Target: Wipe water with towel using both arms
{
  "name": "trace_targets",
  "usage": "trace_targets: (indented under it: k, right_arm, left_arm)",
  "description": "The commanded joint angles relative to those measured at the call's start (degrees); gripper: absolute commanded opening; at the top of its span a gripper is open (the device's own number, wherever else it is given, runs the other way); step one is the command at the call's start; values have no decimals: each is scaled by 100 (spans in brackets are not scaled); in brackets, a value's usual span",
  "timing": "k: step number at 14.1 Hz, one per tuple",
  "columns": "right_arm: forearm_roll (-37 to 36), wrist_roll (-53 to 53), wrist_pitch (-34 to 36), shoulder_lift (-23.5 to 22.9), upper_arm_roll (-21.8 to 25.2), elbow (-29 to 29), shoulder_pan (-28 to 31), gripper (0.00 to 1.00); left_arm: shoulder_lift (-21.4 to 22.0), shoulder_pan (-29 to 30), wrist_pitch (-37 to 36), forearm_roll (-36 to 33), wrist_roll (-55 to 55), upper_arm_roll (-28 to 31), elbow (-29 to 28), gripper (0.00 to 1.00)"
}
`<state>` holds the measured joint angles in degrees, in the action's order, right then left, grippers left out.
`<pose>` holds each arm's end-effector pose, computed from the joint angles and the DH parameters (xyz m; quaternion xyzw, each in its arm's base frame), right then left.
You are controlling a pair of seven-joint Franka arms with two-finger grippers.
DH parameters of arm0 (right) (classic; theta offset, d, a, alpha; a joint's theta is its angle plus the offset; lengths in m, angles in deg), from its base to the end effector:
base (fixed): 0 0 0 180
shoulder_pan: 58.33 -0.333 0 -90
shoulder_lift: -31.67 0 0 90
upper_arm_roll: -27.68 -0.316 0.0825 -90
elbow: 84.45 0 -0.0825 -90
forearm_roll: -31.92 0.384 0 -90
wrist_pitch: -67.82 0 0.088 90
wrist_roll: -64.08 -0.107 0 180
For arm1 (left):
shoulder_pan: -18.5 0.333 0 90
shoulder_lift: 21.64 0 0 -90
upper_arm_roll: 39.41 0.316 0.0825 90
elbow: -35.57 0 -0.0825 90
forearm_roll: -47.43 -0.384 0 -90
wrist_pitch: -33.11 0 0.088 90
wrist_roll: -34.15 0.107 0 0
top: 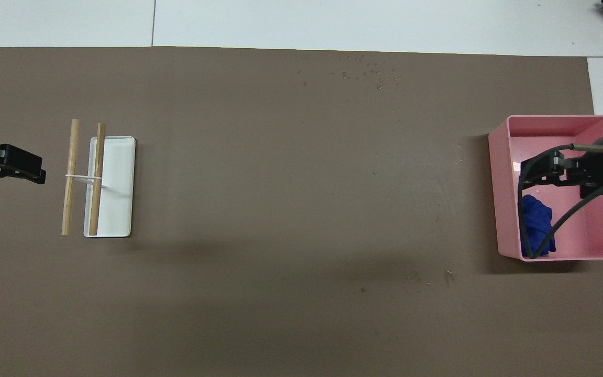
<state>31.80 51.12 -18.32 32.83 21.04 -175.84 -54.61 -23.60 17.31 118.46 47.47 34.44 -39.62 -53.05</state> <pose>0.5399 0.0280 0.6185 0.9955 -0.0875 -0.0351 0.0071 0.5558 -0.0136 0.6100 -0.9988 0.0147 0.0456 0.0000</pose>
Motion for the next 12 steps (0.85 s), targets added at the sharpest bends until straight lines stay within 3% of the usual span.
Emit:
trace_targets:
  k: [1,12]
  right_arm:
    - [-50,83,-201,201,-21,-274,58,100]
    - [-50,65,-430,183,-21,-266,58,100]
  left_arm:
    - [55,-39,-80,75,6,39,-6,100]
    - [64,-31,-71,75,-38,39,-41,100]
